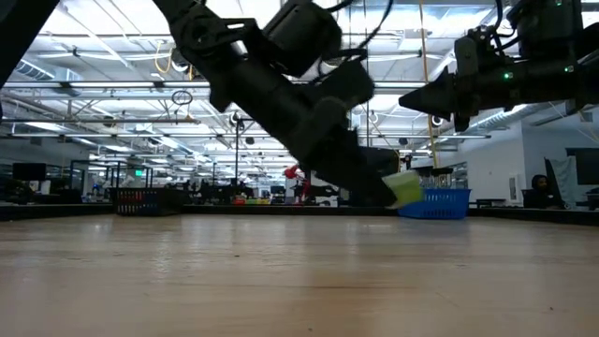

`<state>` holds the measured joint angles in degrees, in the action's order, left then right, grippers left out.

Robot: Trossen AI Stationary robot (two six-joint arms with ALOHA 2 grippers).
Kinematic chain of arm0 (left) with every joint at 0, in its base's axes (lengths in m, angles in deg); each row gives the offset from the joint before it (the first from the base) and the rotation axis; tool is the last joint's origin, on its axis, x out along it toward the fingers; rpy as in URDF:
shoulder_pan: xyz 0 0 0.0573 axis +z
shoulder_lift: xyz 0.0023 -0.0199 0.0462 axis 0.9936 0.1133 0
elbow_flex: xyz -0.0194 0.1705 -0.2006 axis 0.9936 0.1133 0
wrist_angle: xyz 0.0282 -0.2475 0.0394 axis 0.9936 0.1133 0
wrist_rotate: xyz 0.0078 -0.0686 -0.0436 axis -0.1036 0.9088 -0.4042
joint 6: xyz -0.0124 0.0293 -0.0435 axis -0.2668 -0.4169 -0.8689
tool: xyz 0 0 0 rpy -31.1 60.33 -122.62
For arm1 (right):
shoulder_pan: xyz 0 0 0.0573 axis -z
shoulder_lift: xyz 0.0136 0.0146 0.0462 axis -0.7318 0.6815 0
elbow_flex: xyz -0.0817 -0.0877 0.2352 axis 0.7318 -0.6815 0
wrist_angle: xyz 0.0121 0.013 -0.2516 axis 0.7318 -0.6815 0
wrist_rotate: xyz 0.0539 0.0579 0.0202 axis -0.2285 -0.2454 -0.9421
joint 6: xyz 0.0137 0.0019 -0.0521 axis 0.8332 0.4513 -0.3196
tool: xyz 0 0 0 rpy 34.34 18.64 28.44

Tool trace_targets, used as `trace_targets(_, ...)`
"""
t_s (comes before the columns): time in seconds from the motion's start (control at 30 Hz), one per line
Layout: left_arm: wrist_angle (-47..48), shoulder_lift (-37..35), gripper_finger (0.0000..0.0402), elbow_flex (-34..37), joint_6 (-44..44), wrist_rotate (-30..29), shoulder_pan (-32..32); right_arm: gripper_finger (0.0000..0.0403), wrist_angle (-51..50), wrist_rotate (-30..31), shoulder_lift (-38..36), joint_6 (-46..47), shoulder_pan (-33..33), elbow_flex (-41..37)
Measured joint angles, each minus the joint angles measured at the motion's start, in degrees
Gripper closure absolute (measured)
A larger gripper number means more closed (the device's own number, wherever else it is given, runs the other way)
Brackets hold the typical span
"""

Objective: Pick & Place Office items
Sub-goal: Put the green charger adapter into the red basket

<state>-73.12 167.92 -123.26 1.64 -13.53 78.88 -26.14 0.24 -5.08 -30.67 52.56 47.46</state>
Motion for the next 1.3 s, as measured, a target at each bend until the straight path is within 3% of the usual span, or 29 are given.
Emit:
trace_targets(0.2, 0.2, 5.4, 0.0255, -5.1, -0.1, 0.0, -1.8, 0.0399, -0.8, 0.0, 0.0, 0.0, 0.0, 0.0)
trace_targets(0.47, 1.7, 6.6, 0.0251, -6.9, -3.2, -1.7, -1.5, 0.0399, -1.1, 0.0, 0.0, 0.0, 0.0, 0.0)
trace_targets(0.67, 5.9, 5.0, 0.0198, -6.9, -3.4, -1.6, -1.1, 0.0399, -2.0, 0.0, 0.0, 0.0, 0.0, 0.0)
trace_targets(0.87, 18.3, 1.6, 0.0159, -6.9, 1.4, -2.2, -1.6, 0.0399, -2.1, 0.0, 0.0, 0.0, 0.0, 0.0)
trace_targets(0.97, 23.6, -0.9, 0.0185, -6.0, 8.0, -2.3, -3.7, 0.0399, -2.3, 0.0, 0.0, 0.0, 0.0, 0.0)
trace_targets(1.13, 21.9, -6.5, 0.0283, 0.7, 10.2, -0.3, -5.5, 0.0399, -3.0, 0.0, 0.0, -0.1, 0.0, 0.0)
trace_targets(1.3, 4.5, -14.6, 0.0384, 16.2, 7.2, 6.9, -3.6, 0.0399, -3.5, -0.1, 0.0, -0.4, 0.0, 0.0)
